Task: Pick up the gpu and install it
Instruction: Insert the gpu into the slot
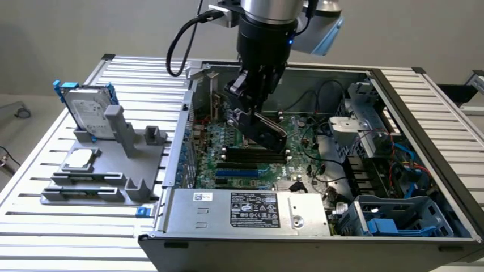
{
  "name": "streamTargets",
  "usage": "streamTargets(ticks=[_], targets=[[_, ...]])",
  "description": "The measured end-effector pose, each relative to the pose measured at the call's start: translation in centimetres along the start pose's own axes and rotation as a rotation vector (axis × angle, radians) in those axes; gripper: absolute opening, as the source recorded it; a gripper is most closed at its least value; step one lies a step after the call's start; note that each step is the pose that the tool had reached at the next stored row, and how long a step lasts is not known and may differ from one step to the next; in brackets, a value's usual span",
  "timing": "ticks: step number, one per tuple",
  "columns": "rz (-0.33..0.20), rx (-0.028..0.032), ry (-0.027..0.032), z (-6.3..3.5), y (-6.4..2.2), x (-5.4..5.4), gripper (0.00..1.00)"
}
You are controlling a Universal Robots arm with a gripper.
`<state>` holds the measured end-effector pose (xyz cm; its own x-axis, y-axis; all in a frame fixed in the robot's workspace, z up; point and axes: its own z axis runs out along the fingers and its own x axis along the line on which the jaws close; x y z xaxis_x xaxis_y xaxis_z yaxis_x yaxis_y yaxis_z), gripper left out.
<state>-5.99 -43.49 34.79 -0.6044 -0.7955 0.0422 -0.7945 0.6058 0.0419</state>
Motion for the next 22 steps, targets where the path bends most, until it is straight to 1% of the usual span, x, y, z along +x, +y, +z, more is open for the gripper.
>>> streamTargets(ticks=[22], targets=[[-0.400,0.0159,0.0144,2.58,-0.11,-0.1,0.27]])
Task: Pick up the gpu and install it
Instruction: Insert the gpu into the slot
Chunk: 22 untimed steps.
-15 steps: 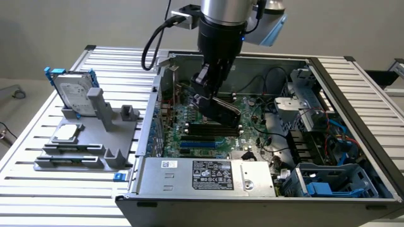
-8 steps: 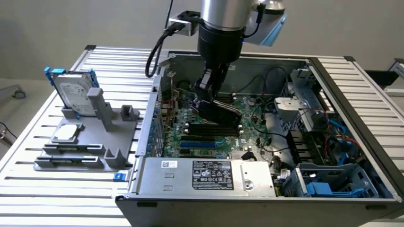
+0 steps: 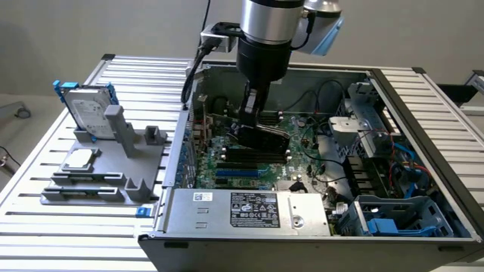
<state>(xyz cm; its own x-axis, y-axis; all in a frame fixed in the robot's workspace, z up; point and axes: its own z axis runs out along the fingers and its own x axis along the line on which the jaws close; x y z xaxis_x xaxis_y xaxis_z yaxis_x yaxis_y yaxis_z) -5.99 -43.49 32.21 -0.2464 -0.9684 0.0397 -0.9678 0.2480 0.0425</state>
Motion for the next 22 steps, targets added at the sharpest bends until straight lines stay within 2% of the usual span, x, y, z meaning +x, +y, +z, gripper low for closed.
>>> streamTargets(ticks=[15,22], targets=[[-0.270,0.0110,0.0107,2.00,-0.08,-0.1,0.27],[-0.279,0.0108,0.0046,2.91,-0.13,0.3,0.27]])
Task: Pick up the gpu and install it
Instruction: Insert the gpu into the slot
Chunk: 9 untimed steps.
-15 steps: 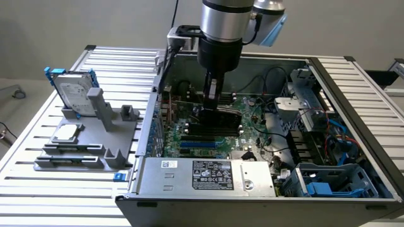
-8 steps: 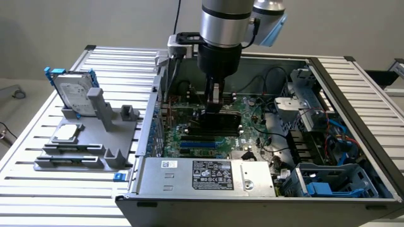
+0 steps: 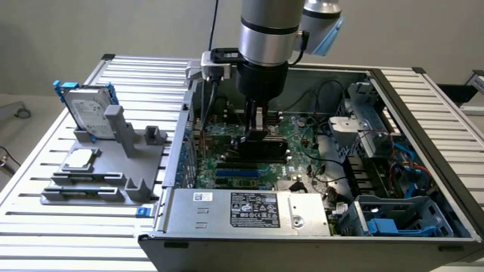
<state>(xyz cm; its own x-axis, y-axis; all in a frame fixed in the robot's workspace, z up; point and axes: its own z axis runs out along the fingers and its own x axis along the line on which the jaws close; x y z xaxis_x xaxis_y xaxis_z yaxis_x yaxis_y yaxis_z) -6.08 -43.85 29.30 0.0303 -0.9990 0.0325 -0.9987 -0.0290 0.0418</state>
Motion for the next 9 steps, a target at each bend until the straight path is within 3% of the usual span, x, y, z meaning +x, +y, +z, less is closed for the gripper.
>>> streamTargets(ticks=[9], targets=[[0.003,-0.0001,-0.0026,0.14,0.25,0.50,0.27]])
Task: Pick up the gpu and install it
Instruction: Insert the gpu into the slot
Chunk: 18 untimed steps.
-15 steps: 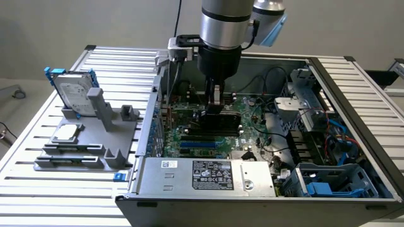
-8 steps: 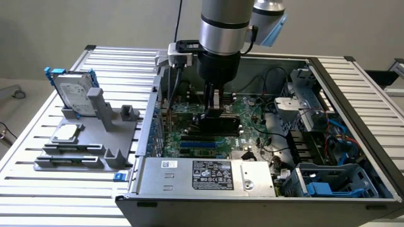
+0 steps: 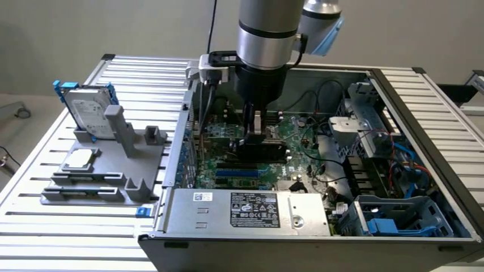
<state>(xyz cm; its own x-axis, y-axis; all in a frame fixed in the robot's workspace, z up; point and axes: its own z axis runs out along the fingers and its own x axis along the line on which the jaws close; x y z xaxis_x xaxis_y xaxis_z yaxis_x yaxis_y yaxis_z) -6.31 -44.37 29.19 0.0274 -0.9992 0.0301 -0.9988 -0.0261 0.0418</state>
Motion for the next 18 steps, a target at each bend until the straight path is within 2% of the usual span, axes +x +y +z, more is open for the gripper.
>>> streamTargets(ticks=[3,8,18], targets=[[0.000,0.0001,-0.0001,0.06,0.17,0.0,0.27],[0.002,0.0007,-0.0012,0.31,0.94,0.0,0.27],[0.013,0.0003,-0.0032,0.91,1.04,0.3,0.27]])
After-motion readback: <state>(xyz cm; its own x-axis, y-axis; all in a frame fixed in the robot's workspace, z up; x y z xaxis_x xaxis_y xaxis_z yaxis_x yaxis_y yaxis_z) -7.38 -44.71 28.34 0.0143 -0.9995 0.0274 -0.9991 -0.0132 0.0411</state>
